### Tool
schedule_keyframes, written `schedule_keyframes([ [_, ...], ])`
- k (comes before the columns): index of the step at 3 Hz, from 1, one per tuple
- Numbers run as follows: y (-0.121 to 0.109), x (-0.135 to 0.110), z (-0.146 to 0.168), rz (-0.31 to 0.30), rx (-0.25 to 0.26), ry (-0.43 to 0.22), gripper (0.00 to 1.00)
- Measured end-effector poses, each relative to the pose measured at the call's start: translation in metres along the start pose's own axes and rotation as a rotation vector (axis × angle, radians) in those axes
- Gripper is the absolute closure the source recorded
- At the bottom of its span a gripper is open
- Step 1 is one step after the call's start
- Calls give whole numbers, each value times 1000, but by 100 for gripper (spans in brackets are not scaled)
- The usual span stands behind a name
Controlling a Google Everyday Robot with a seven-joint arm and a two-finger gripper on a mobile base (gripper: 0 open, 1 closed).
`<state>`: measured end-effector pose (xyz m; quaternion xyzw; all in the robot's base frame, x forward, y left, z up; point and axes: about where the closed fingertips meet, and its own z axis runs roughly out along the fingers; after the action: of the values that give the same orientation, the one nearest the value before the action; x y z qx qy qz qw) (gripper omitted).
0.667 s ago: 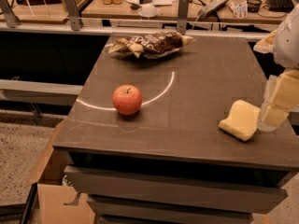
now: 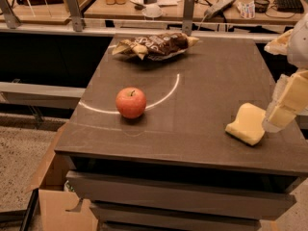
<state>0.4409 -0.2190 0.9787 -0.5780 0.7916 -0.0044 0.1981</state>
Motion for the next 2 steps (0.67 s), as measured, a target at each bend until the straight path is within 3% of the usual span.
schedule_keyframes([
  [1, -18, 30, 7, 132, 46, -190, 0],
  [2, -31, 51, 14, 189, 111, -385, 0],
])
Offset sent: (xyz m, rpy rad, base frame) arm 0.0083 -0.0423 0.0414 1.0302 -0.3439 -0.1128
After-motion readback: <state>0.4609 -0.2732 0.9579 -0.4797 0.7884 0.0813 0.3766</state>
